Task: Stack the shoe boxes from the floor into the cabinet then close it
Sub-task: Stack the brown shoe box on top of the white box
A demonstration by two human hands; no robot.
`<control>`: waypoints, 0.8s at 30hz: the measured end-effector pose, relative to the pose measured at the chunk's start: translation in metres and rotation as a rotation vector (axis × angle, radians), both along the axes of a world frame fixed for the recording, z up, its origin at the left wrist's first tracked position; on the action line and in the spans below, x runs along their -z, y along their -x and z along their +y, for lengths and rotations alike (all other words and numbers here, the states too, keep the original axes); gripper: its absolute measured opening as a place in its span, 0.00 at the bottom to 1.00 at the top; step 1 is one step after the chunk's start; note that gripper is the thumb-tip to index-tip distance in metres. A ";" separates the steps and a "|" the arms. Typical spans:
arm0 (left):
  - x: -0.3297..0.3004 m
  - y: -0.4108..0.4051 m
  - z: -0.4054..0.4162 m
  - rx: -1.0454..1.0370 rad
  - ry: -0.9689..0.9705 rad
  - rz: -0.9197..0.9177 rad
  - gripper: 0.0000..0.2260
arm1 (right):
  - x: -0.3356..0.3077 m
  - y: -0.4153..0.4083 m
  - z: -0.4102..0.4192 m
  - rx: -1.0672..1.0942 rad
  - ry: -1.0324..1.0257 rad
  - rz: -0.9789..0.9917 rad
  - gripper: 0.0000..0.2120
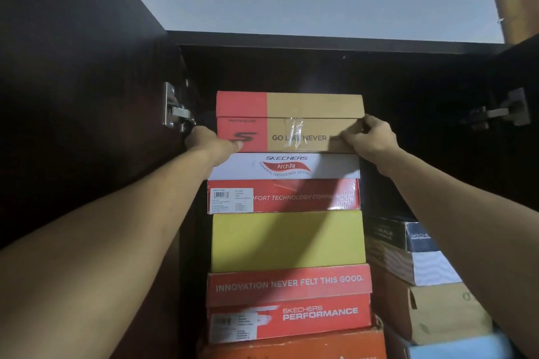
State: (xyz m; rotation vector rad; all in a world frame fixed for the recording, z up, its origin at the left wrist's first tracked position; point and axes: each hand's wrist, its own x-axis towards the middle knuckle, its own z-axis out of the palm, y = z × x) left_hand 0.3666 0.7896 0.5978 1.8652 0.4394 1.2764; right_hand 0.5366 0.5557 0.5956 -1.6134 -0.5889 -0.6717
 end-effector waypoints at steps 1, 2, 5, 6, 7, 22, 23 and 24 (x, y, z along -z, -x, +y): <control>0.001 0.000 0.001 -0.030 0.007 -0.013 0.15 | 0.000 0.003 0.001 -0.003 0.023 0.010 0.20; 0.001 -0.001 0.002 -0.059 0.008 -0.034 0.16 | -0.001 0.005 0.003 -0.004 0.046 0.022 0.19; 0.002 -0.001 0.005 -0.108 0.006 -0.062 0.16 | -0.003 0.004 0.010 0.036 0.089 0.048 0.20; 0.002 -0.002 0.006 -0.119 -0.001 -0.060 0.16 | -0.003 0.004 0.013 0.061 0.089 0.054 0.21; 0.003 -0.003 0.006 -0.129 -0.012 -0.053 0.16 | -0.001 0.005 0.015 0.084 0.086 0.060 0.22; 0.041 -0.012 -0.052 -0.506 -0.555 -0.039 0.31 | 0.042 0.037 -0.039 0.200 0.106 -0.054 0.24; 0.049 -0.014 -0.064 -0.472 -0.571 -0.013 0.28 | 0.047 0.044 -0.050 0.192 0.124 -0.050 0.23; 0.058 -0.017 -0.076 -0.417 -0.573 0.013 0.25 | 0.054 0.050 -0.061 0.179 0.146 -0.041 0.22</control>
